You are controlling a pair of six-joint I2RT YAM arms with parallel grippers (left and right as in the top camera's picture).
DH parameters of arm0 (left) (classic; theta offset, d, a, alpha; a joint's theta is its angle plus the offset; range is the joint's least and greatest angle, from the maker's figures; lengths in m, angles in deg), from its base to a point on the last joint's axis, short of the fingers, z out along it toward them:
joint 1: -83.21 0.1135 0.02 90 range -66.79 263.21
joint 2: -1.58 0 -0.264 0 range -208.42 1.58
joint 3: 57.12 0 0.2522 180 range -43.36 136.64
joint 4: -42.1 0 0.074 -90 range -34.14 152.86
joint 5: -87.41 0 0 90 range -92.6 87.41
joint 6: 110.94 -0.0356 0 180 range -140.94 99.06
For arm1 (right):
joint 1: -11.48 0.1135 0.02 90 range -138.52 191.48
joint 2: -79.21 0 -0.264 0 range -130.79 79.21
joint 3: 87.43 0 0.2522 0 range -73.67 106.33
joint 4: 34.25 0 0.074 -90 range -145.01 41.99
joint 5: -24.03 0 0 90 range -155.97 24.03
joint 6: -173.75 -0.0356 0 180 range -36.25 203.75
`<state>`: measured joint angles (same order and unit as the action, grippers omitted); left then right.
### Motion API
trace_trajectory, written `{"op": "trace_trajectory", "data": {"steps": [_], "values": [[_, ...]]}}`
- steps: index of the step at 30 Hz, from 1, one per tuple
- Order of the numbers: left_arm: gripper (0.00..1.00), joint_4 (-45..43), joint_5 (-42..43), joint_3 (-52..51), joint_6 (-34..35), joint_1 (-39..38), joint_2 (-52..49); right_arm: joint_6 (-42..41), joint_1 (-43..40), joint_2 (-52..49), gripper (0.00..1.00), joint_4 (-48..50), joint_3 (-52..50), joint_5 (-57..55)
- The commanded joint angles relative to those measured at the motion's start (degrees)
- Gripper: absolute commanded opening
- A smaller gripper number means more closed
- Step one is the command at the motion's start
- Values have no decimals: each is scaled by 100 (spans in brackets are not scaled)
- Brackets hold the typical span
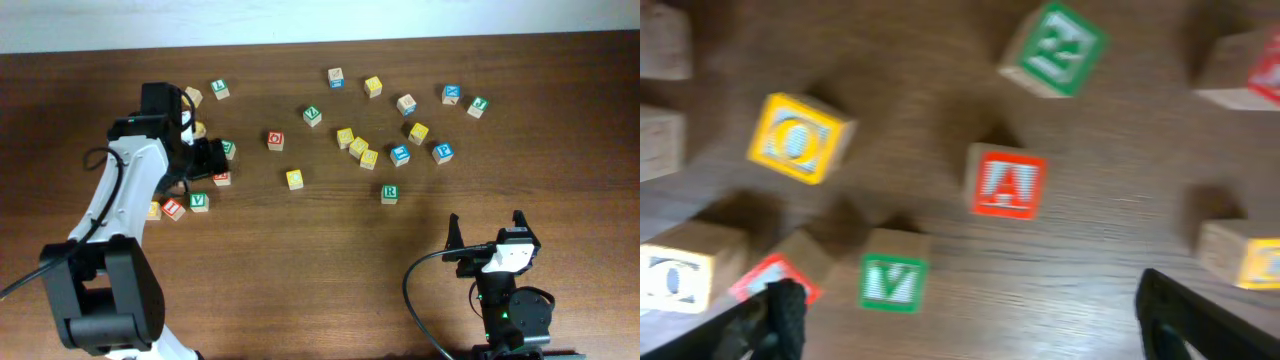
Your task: Spell out CVPR
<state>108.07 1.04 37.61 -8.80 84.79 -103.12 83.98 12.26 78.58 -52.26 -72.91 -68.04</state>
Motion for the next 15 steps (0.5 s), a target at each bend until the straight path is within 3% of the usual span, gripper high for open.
{"op": "trace_trajectory", "data": {"steps": [1,3,7,11,15], "values": [[84,-42,201,39,68,2,-68,20,-42,42,98,-28,-44,9],[77,-42,269,22,101,-9,-74,20,-42,42,98,-28,-44,9],[79,-68,142,-90,195,-168,-74,17,-42,42,98,-28,-44,9],[71,-293,109,-103,195,-260,-74,20,-42,35,98,-26,-44,9],[70,-411,111,-107,61,-332,-76,20,-42,31,98,-26,-44,9]]}}
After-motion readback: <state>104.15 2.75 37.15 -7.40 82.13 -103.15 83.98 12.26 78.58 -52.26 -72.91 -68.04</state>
